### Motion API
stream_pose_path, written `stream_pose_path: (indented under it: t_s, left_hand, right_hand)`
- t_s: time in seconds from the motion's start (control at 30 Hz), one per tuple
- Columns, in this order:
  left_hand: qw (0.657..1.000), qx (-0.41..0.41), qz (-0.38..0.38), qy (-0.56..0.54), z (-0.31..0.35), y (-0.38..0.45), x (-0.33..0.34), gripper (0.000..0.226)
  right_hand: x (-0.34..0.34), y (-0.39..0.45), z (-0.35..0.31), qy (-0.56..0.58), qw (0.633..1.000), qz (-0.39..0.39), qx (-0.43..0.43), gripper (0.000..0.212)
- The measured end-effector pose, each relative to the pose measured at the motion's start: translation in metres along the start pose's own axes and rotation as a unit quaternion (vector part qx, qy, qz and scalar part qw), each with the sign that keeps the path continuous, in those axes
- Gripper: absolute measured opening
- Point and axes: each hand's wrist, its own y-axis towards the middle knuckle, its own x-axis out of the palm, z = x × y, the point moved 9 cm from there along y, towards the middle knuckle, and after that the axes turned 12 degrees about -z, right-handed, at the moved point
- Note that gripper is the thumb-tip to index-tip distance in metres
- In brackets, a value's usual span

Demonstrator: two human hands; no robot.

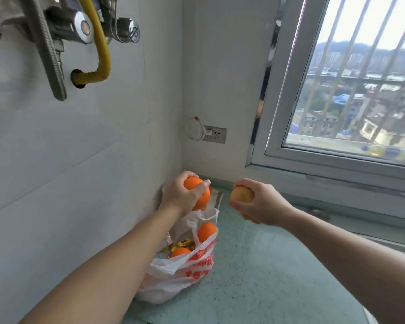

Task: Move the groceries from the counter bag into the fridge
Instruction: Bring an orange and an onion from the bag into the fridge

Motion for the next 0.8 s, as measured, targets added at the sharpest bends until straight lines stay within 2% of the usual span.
stream_pose_path:
  t_s: [0.3,0.4,0.5,0.63,0.8]
  left_hand:
    - [0.991,0.097,-0.087,-0.028,0.094,-0.022,0.053,0.029]
    - [0.985,0.130,-0.111,-0.029,0.135,-0.034,0.085,0.035]
    - [0.979,0.149,-0.136,-0.017,0.178,-0.053,0.128,0.041]
    - [0.964,0.201,-0.175,-0.006,0.247,-0.093,0.199,0.023]
    - [0.929,0.280,-0.244,-0.013,0.331,-0.154,0.288,0.022]
  right_hand:
    - [-0.075,-0.102,0.039,0.045,0.986,0.155,0.046,0.033]
    - [-0.105,-0.152,0.063,0.033,0.977,0.200,0.068,0.033]
    - [-0.136,-0.217,0.091,-0.005,0.964,0.244,0.103,0.035]
    - [-0.170,-0.314,0.134,-0.011,0.944,0.292,0.151,0.037]
    - [-0.203,-0.434,0.175,-0.010,0.904,0.374,0.207,0.031]
